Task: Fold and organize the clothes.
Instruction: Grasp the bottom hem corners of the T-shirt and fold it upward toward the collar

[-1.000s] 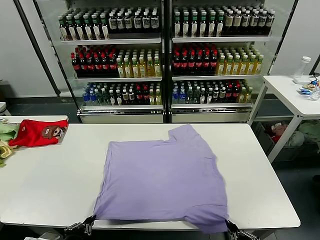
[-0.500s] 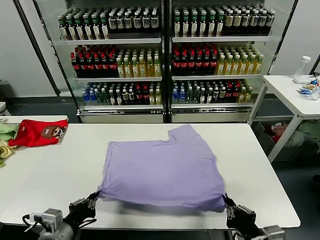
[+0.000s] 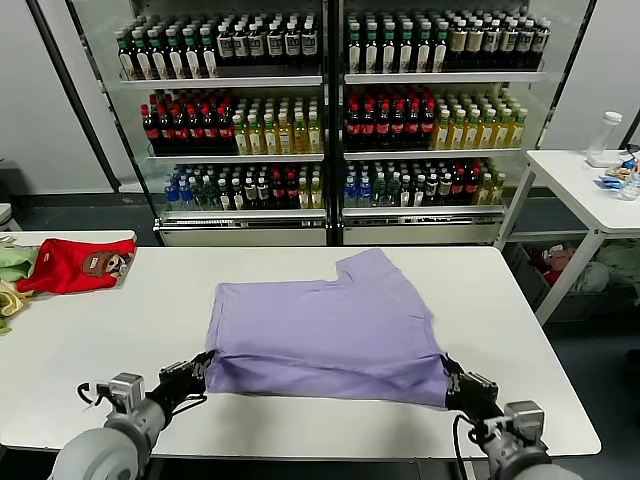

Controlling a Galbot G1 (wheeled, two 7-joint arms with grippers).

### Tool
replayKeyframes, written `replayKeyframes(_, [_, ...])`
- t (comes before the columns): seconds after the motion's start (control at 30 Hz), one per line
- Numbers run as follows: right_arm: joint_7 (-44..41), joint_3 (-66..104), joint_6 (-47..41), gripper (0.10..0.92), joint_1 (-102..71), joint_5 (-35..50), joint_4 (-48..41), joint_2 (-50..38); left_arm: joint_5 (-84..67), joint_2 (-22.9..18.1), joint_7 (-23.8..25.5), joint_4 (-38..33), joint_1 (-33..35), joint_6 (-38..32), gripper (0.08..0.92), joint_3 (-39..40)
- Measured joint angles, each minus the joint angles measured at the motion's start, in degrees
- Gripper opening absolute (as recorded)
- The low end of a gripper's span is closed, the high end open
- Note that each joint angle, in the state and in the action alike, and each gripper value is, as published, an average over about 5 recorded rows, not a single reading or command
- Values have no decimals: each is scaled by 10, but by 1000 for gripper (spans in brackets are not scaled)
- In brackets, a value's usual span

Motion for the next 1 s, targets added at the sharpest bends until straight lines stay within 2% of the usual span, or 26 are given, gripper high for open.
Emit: replayKeyframes(1.0, [7,-62,-7,118,138,-20,-114,24,11,-19,55,99,-99,-1,88,29])
